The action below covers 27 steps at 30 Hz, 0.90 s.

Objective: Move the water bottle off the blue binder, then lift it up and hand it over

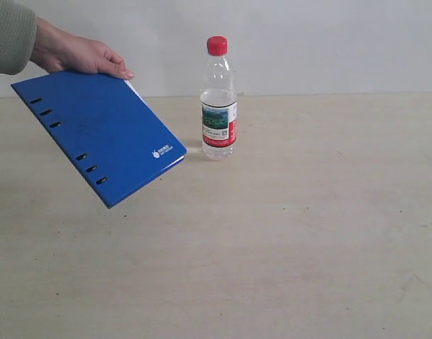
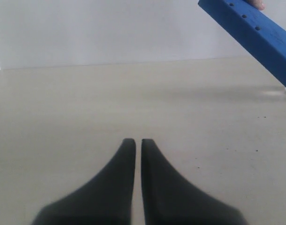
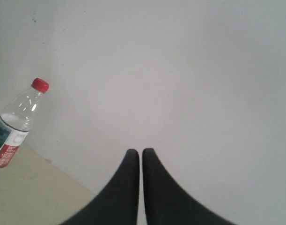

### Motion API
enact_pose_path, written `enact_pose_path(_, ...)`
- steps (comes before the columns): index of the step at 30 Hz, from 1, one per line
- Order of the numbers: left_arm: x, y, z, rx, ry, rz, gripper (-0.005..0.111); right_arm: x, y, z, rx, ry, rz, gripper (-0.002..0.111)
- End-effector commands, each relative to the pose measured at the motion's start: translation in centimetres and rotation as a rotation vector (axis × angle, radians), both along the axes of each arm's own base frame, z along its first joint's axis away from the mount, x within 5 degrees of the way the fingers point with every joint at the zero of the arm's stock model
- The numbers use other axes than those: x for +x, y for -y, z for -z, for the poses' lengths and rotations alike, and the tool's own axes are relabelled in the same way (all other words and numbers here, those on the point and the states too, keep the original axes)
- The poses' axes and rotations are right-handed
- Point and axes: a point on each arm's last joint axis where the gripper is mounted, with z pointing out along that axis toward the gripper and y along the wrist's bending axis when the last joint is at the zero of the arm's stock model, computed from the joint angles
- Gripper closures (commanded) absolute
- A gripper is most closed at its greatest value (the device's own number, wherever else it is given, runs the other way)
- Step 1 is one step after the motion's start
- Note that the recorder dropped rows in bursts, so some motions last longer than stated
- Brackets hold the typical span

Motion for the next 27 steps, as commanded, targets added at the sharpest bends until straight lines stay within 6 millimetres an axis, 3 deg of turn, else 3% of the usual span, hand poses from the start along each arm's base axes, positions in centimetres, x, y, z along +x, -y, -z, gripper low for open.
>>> enact_pose_path(1,0.0,0.1,-0.1,-0.006,0.003,0.008,0.102,0.1,0.3,0.2,0.203,-0.053,0.021,0.109)
enact_pose_path(12,0.0,0.1,-0.1,-0.006,0.003,0.008,0.102,0.5,0.7,3.3,0.605,-0.473,0.069,0.109)
enact_pose_path(16,0.0,0.1,-0.1,-0.006,0.003,0.008,0.102,0.2,1.1,4.9,0.577,-0.623,0.158,0.109)
enact_pose_path(22,0.0,0.1,-0.1,-0.006,0.003,0.008,0.102,0.3,1.1,4.8,0.397,-0.596,0.168,0.109)
enact_pose_path(27,0.0,0.1,-0.1,-0.006,0.003,0.008,0.102,0.2,1.6,4.8,0.401,-0.574,0.266,0.109)
